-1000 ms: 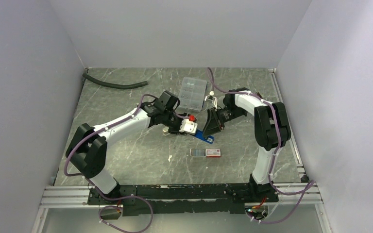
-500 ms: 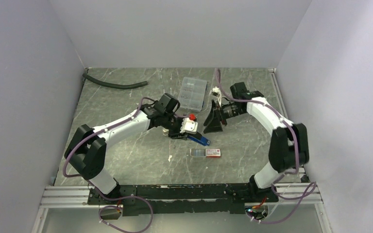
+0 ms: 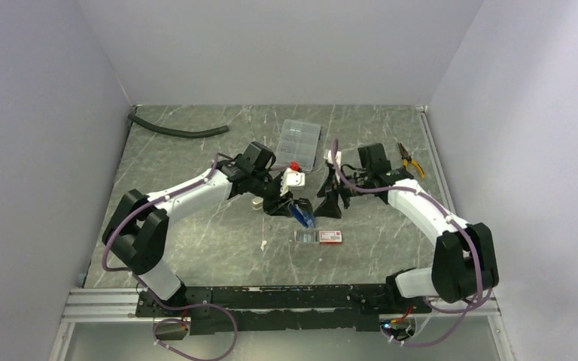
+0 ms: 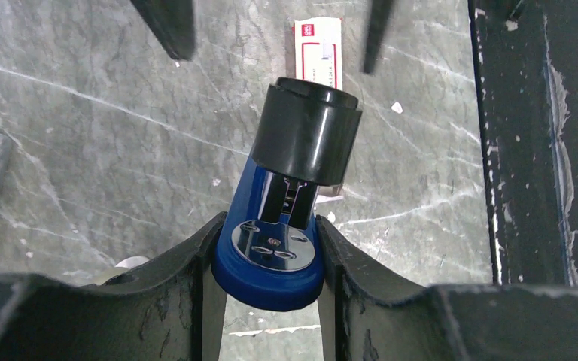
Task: Load the staples into the stapler
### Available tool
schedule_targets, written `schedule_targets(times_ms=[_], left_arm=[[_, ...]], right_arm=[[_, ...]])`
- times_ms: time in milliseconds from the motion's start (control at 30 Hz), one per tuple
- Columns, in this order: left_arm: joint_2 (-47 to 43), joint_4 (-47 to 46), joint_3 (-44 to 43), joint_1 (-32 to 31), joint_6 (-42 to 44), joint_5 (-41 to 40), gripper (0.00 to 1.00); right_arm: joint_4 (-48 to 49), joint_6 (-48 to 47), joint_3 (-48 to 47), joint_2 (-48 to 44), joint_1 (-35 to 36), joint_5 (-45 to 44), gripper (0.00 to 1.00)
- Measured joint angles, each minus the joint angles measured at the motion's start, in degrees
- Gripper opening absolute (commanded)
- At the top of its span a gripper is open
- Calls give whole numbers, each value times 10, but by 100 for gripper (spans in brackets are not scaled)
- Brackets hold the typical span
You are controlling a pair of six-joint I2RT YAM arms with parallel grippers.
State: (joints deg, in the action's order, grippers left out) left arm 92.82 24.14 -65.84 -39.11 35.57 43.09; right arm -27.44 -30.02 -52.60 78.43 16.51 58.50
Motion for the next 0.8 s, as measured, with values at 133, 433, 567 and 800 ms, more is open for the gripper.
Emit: schedule_targets(times_ms=[133,433,567,800], left_arm=[[17,-23,5,2,-40,6,3],[27,-50,5,7,-96,7,3],[27,-60,5,9,-109,13,3],[28,-95,14,33,-132,43,3]], right_arm=[[44,9,26,-19,44,-45,79],[115,22,26,-22,112,-115,59],[130,30,25,-16,115,-124,28],[139,26,20,-16,106,-127,5]])
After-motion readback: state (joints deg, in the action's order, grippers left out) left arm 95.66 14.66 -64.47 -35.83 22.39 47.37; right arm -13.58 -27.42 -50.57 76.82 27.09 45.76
